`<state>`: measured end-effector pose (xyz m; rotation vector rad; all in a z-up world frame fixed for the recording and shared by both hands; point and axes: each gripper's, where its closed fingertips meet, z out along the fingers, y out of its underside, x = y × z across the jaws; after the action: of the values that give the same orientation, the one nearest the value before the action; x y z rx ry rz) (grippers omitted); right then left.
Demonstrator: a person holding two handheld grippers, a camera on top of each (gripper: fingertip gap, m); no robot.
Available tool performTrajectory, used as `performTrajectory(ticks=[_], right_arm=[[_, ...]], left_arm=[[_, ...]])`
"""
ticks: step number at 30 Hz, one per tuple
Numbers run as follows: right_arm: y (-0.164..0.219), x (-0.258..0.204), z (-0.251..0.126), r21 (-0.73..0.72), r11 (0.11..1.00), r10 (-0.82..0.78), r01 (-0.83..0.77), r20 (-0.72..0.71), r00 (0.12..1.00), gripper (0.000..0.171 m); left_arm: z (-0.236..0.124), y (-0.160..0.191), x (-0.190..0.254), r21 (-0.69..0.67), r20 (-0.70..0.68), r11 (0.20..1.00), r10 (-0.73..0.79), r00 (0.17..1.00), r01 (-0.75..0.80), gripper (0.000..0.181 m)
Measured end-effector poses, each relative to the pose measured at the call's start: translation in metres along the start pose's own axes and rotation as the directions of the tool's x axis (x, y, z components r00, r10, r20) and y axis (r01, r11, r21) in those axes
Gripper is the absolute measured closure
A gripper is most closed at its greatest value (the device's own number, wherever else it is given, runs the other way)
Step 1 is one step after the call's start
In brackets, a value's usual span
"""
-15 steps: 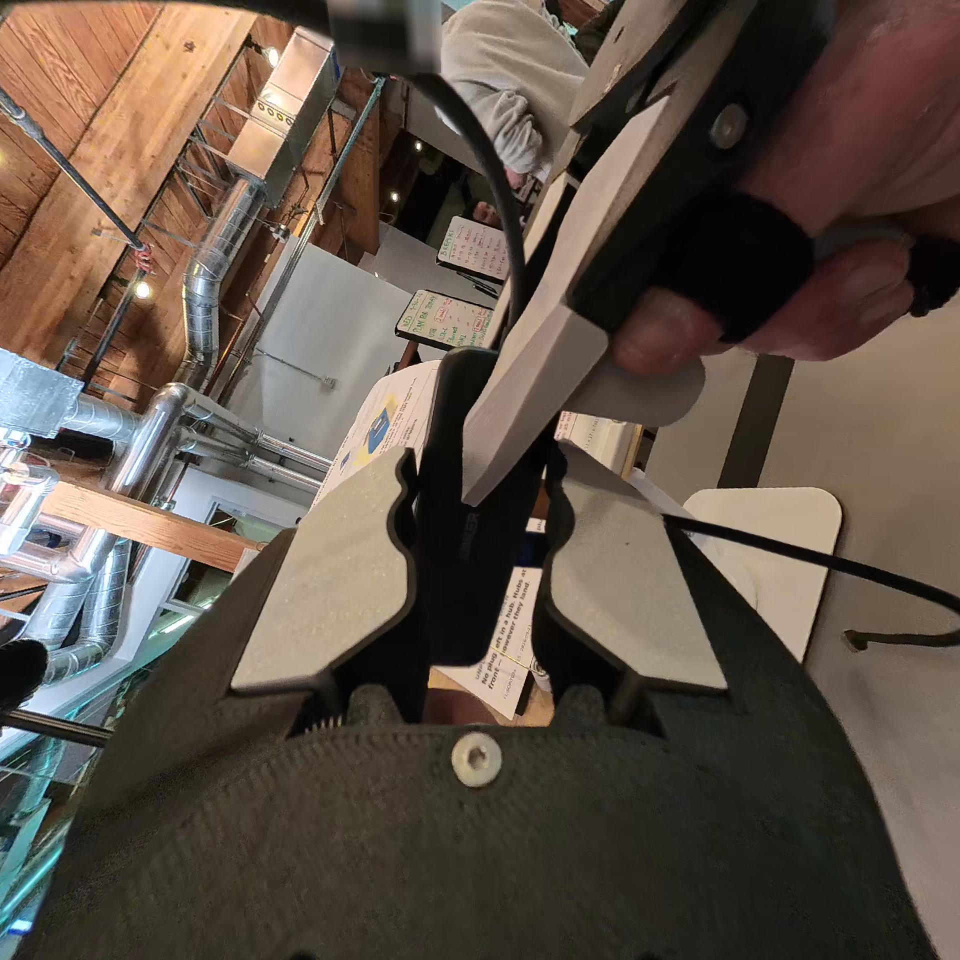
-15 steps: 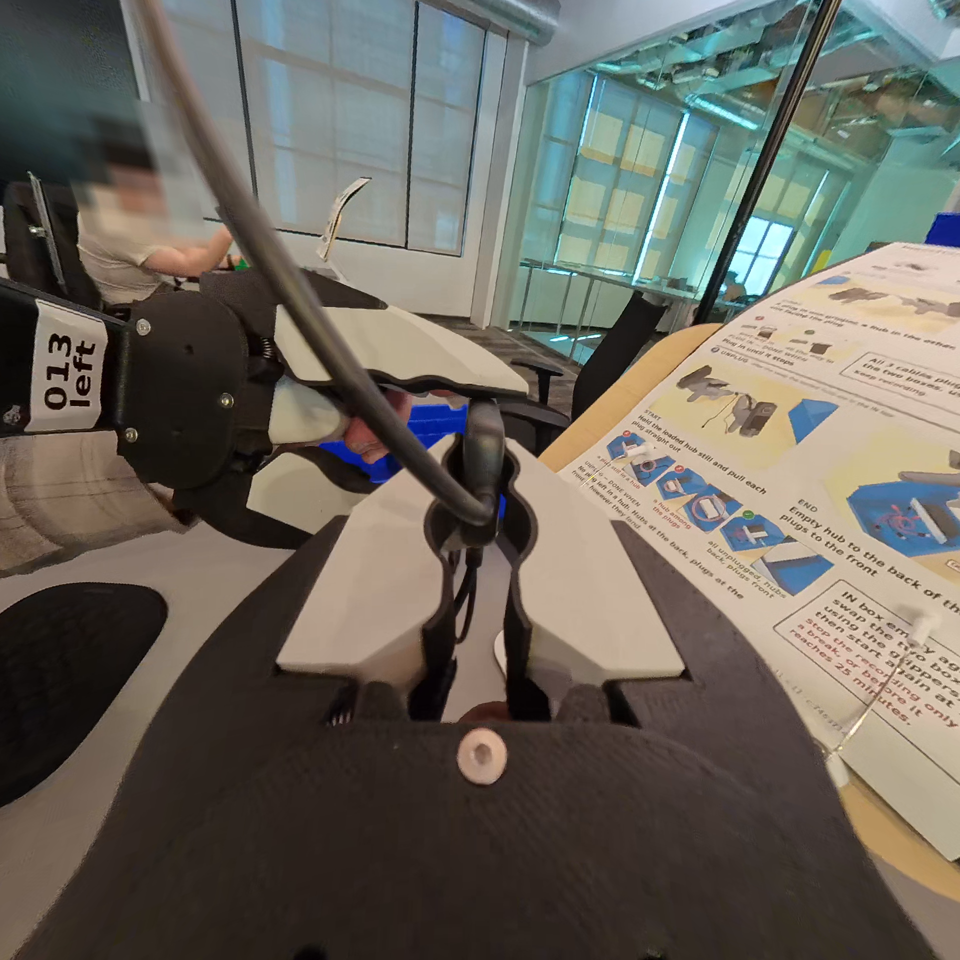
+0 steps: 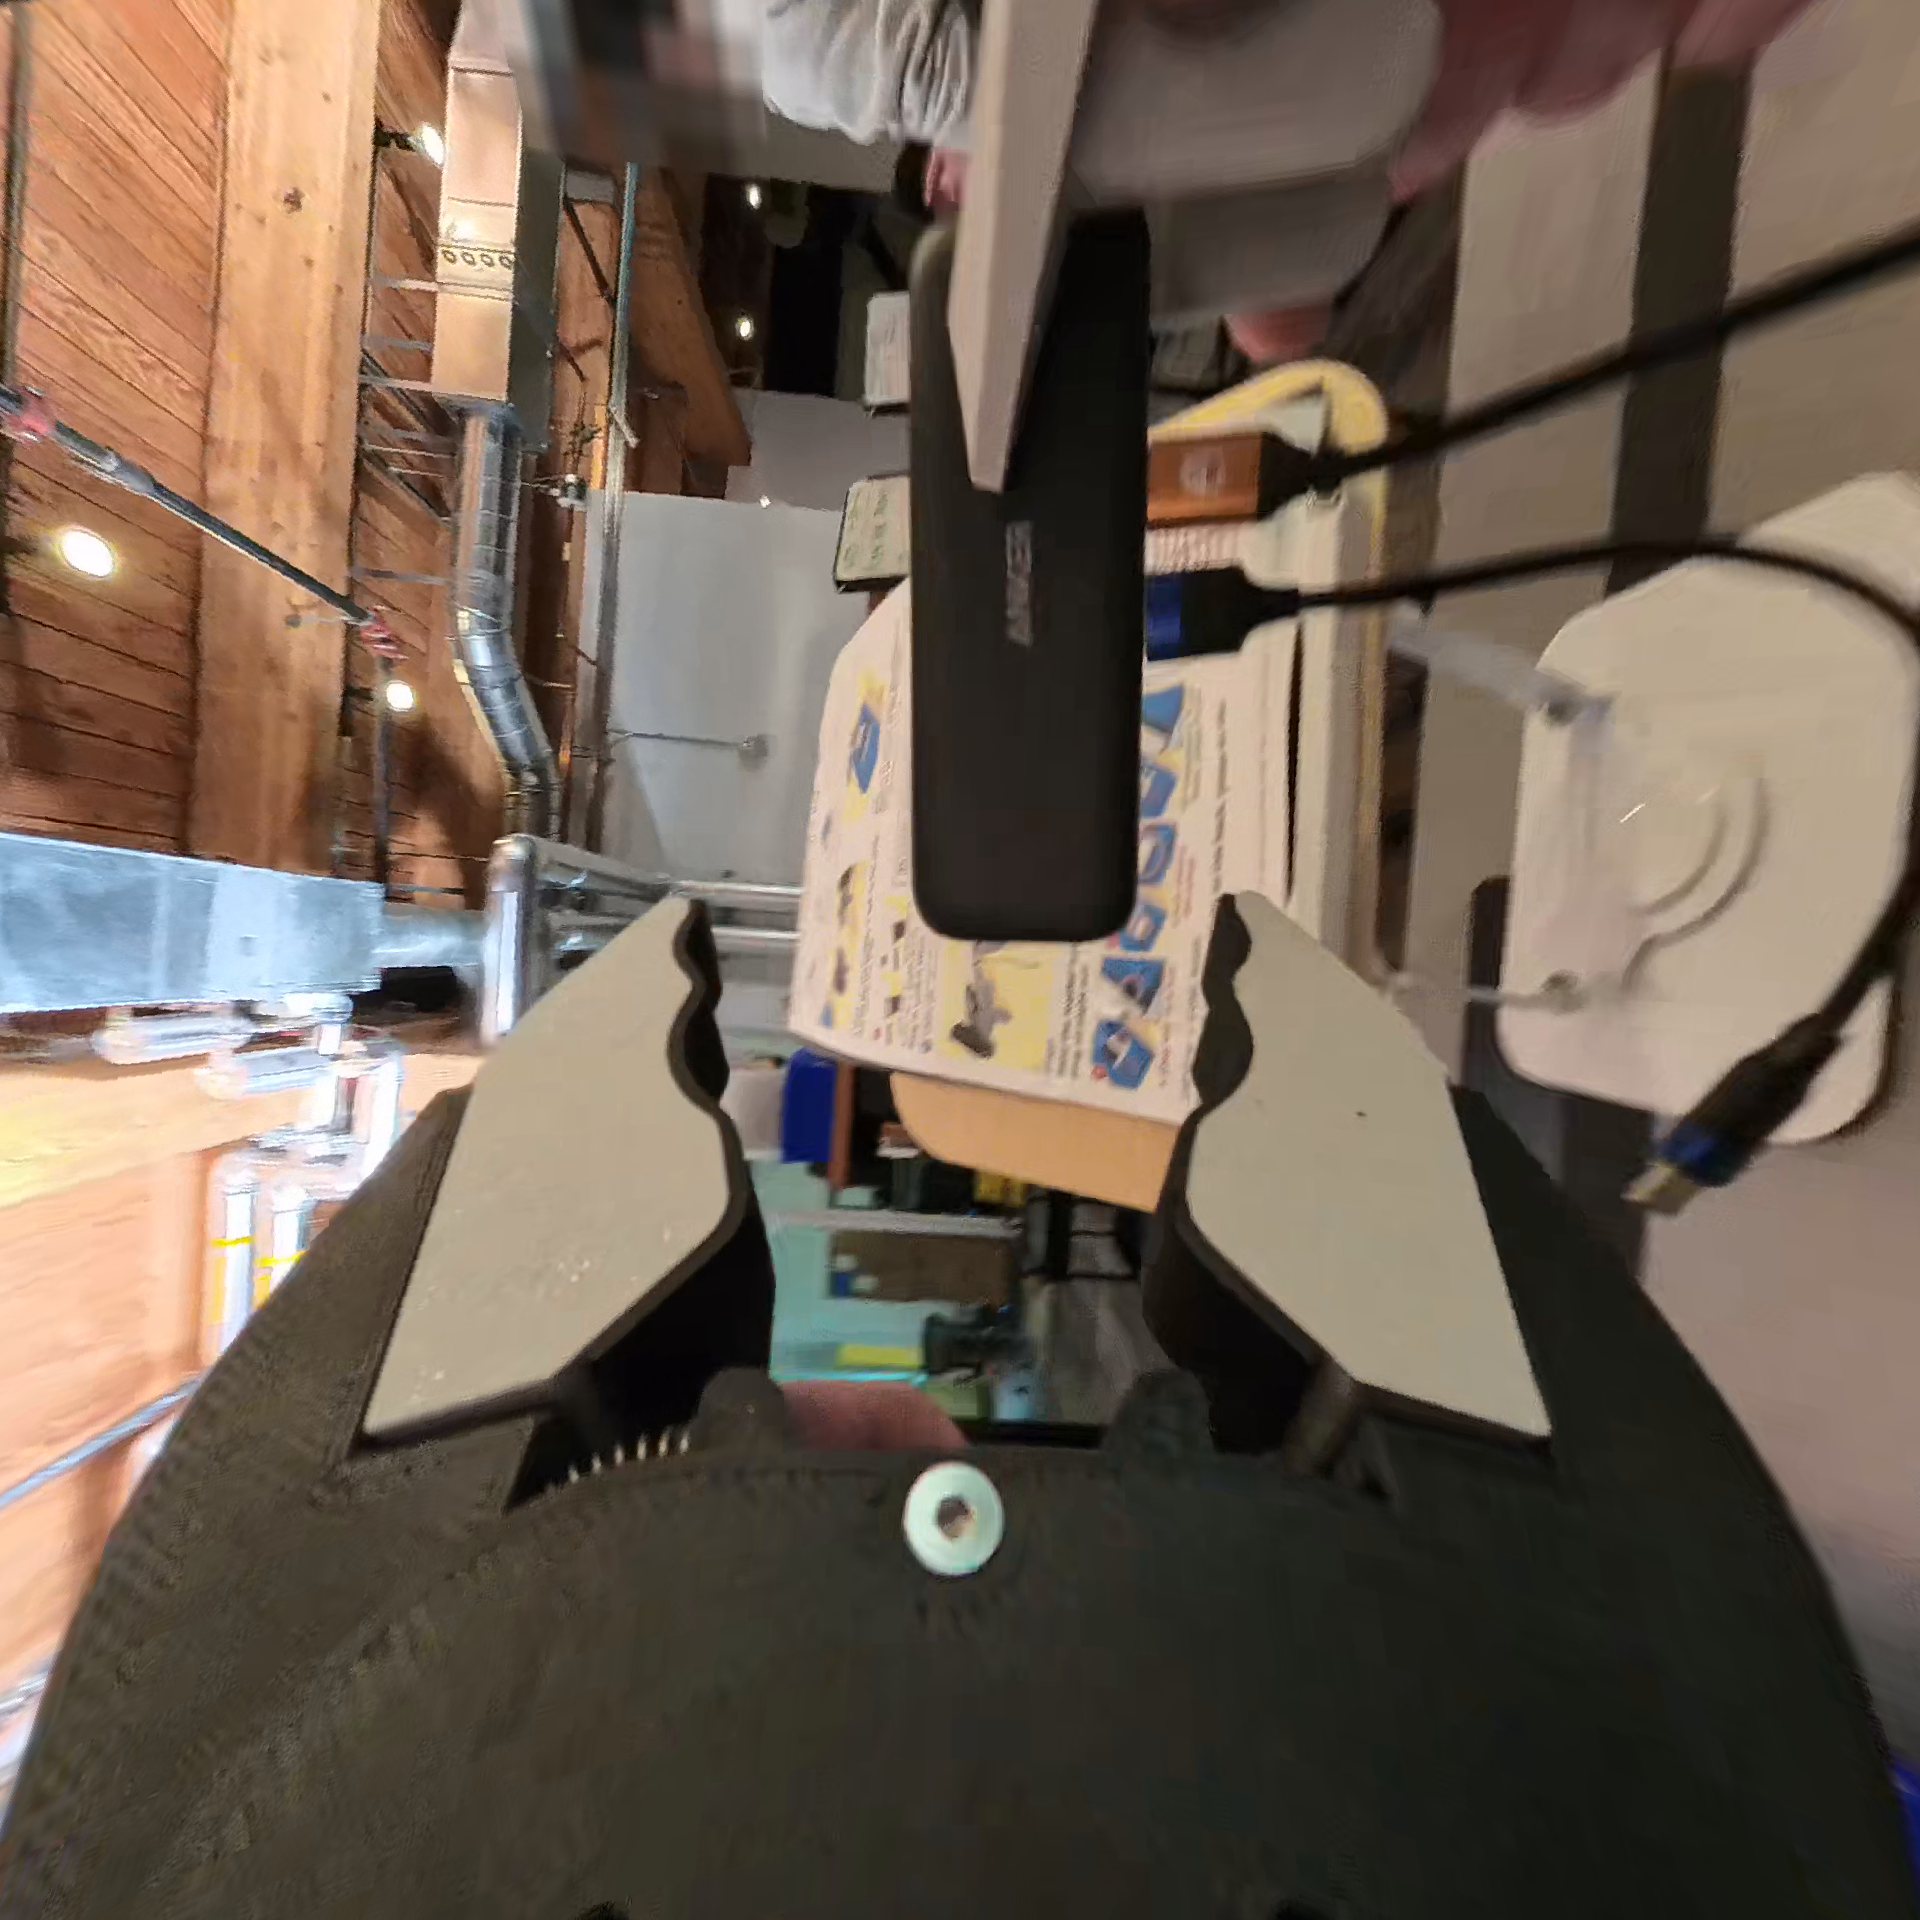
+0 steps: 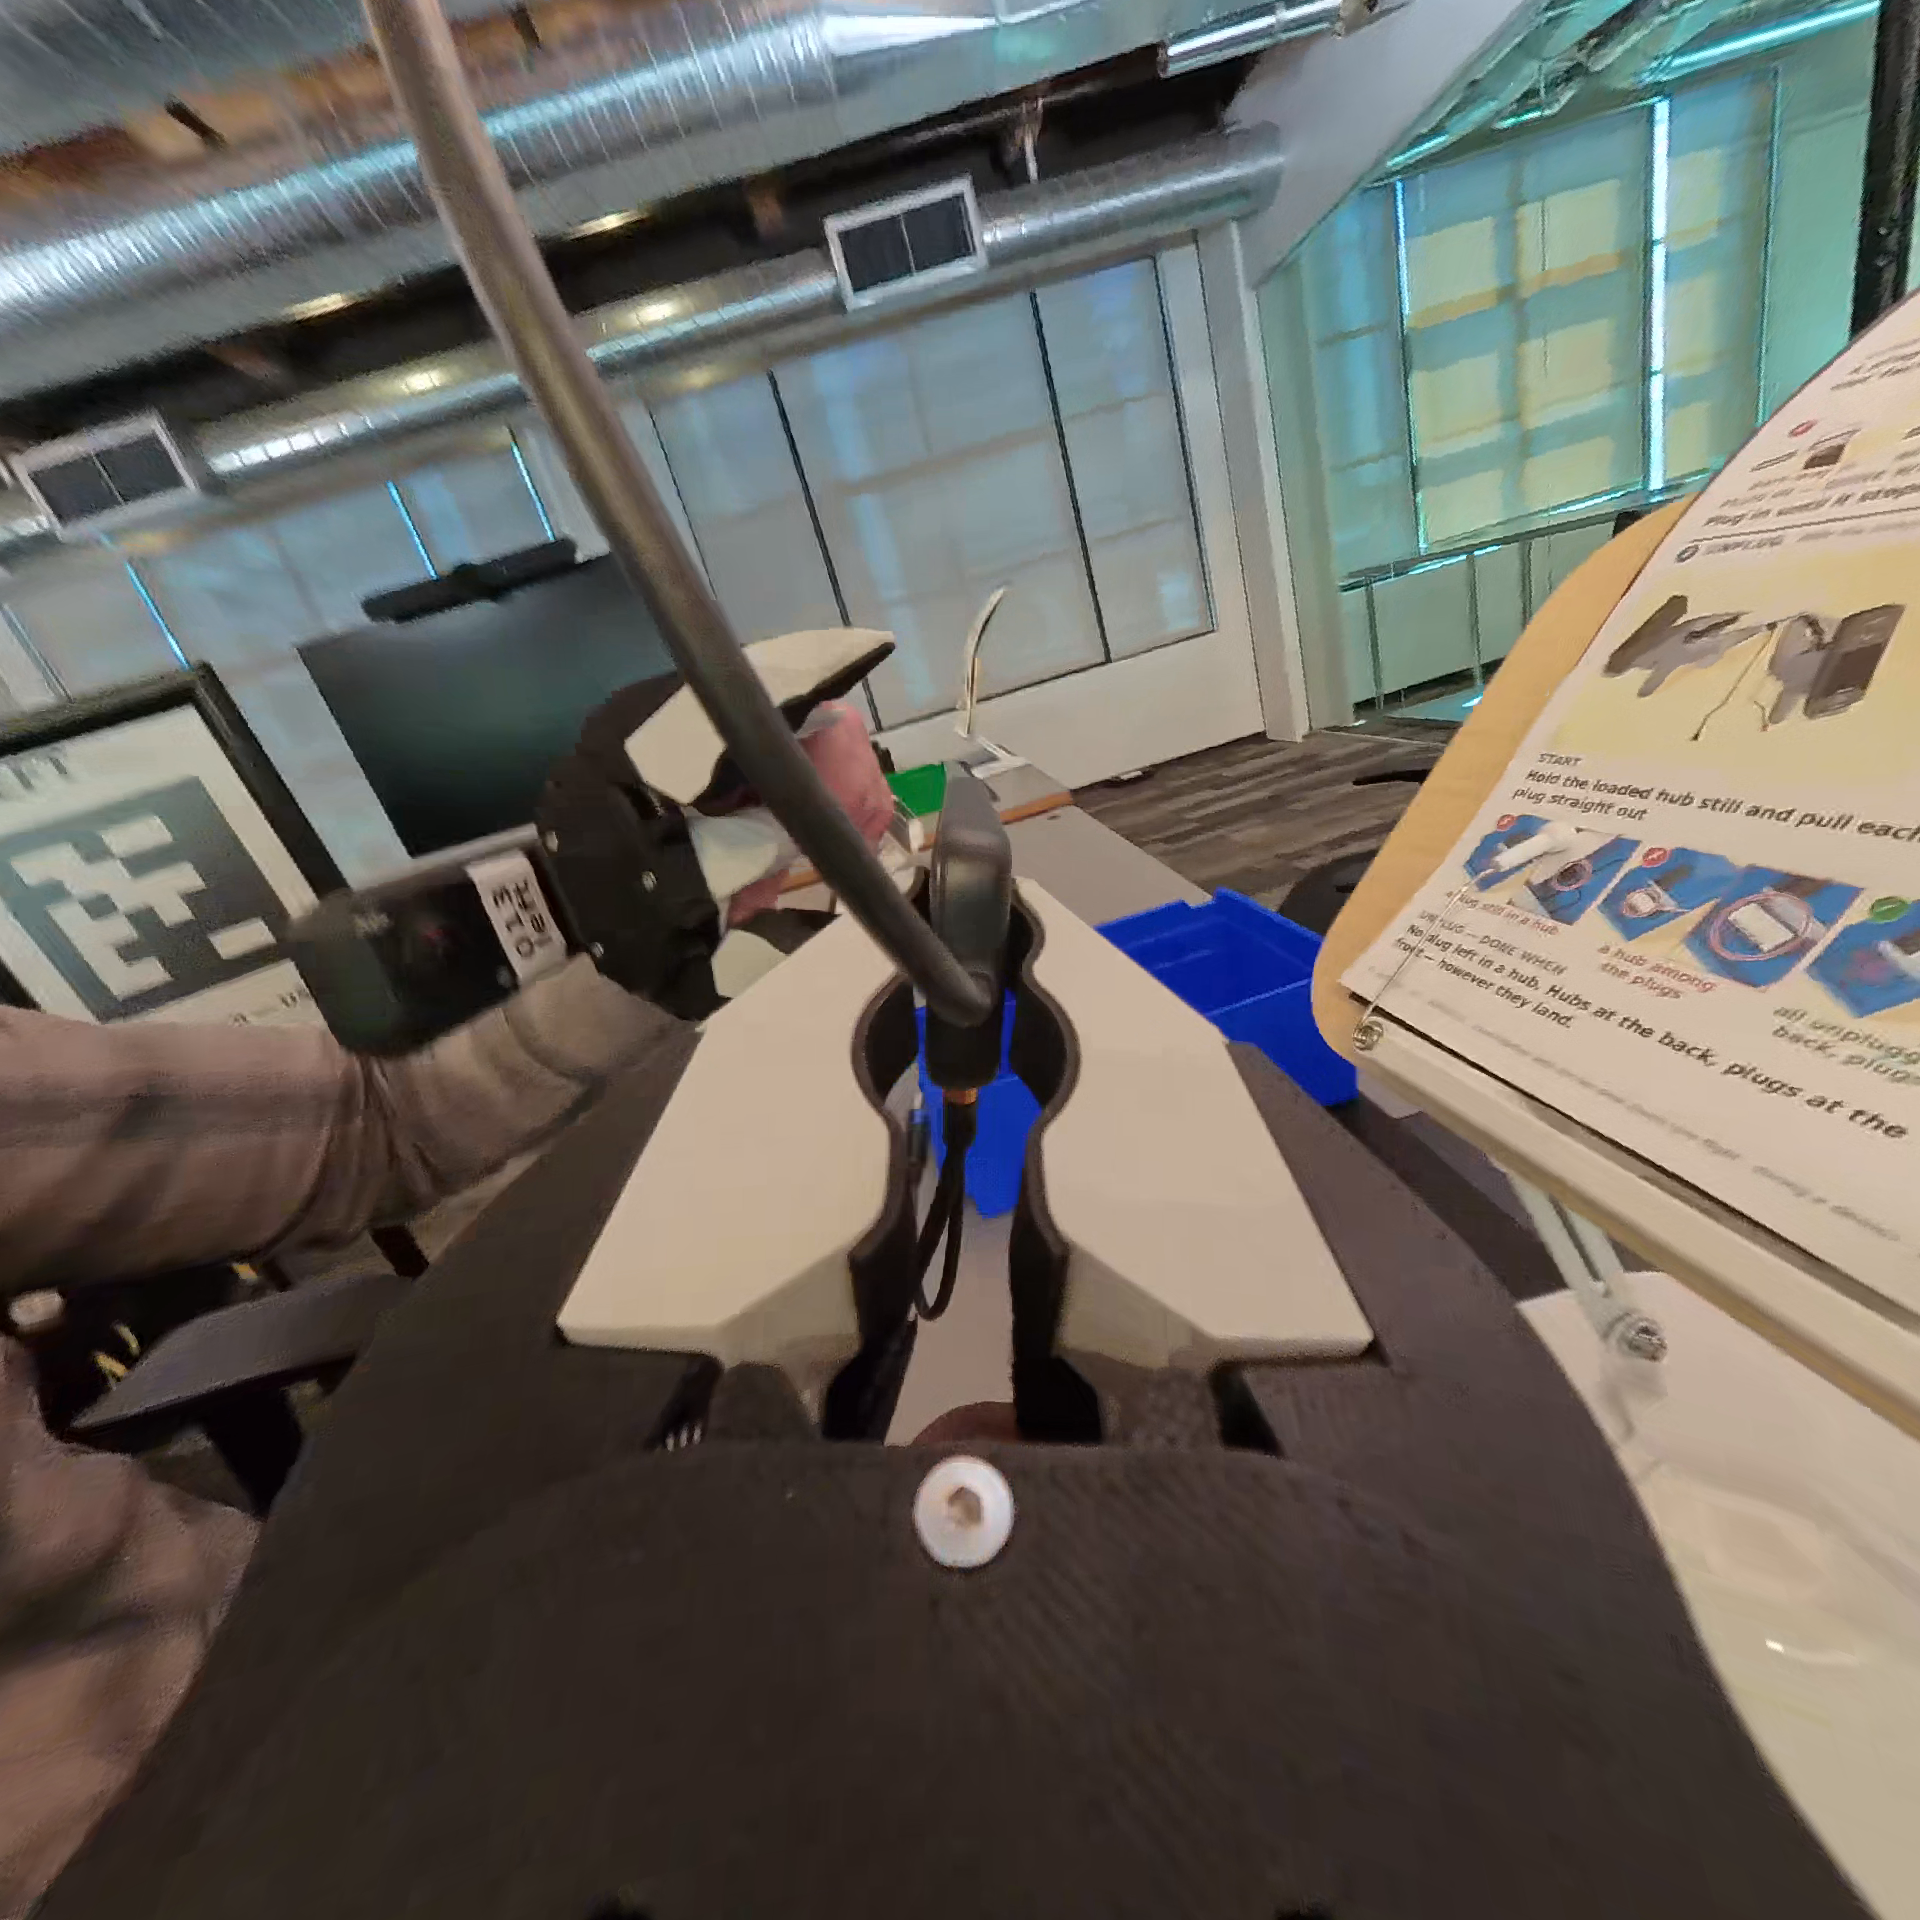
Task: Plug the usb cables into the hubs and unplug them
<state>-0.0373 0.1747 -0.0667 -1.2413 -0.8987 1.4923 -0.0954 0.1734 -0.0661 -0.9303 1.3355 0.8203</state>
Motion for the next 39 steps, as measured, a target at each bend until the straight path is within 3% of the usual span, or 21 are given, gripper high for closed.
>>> performTrajectory(ticks=[5, 9, 13, 18, 20, 23, 27, 29, 31, 33, 37, 39], right_arm=[[-0.003, 0.001, 0.005, 0.07, 0.987, 0.138, -0.142, 0.053, 0.989, 0.162], [-0.001, 0.003, 0.013, 0.101, 0.969, 0.217, -0.224, 0.078, 0.973, 0.162], [-0.001, 0.004, 0.013, 0.118, 0.944, 0.293, -0.307, 0.128, 0.948, 0.162], [-0.003, 0.012, 0.01, 0.149, 0.917, 0.354, -0.37, 0.125, 0.927, 0.156], [-0.004, 0.018, 0.01, 0.176, 0.916, 0.35, -0.361, 0.094, 0.932, 0.149], [-0.009, 0.024, 0.007, 0.199, 0.938, 0.284, -0.283, 0.023, 0.958, 0.123], [-0.004, 0.046, -0.008, 0.102, 0.995, 0.016, 0.007, -0.222, 0.975, 0.114], [-0.004, 0.055, -0.021, -0.004, 0.981, -0.186, 0.196, -0.336, 0.923, 0.119], [-0.012, 0.053, -0.032, -0.107, 0.903, -0.422, 0.416, -0.399, 0.814, 0.121], [-0.019, 0.043, -0.035, -0.244, 0.744, -0.66, 0.622, -0.418, 0.624, 0.123], [0.001, 0.037, -0.016, -0.554, 0.302, -0.948, 0.776, -0.264, 0.18, 0.128], [0.012, 0.039, -0.006, -0.595, 0.193, -0.975, 0.78, -0.208, 0.083, 0.13]], left_arm=[[0.005, -0.003, -0.007, -0.06, 0.186, 0.972, 0.234, 0.954, -0.227, 0.107], [0.013, -0.014, -0.008, -0.064, 0.294, 0.946, 0.323, 0.899, -0.319, 0.124], [0.02, -0.013, -0.008, -0.091, 0.343, 0.912, 0.406, 0.847, -0.4, 0.154], [0.027, -0.012, -0.006, -0.096, 0.33, 0.9, 0.432, 0.839, -0.425, 0.166], [0.031, -0.009, -0.006, -0.102, 0.289, 0.91, 0.414, 0.863, -0.403, 0.169], [0.038, 0.002, -0.002, -0.143, 0.194, 0.924, 0.376, 0.906, -0.353, 0.17], [0.04, 0.02, -0.003, -0.179, 0.081, 0.96, 0.232, 0.969, -0.215, 0.169], [0.041, 0.034, -0.005, -0.229, 0.01, 0.961, 0.161, 0.987, -0.154, 0.169], [0.04, 0.043, -0.005, -0.257, -0.049, 0.963, 0.074, 0.996, -0.084, 0.169], [0.039, 0.051, -0.001, -0.311, -0.126, 0.947, 0.045, 0.991, -0.082, 0.169], [0.037, 0.038, 0.014, -0.315, -0.239, 0.947, -0.01, 0.971, -0.068, 0.169], [0.036, 0.029, 0.02, -0.31, -0.279, 0.949, -0.026, 0.96, -0.064, 0.168]])
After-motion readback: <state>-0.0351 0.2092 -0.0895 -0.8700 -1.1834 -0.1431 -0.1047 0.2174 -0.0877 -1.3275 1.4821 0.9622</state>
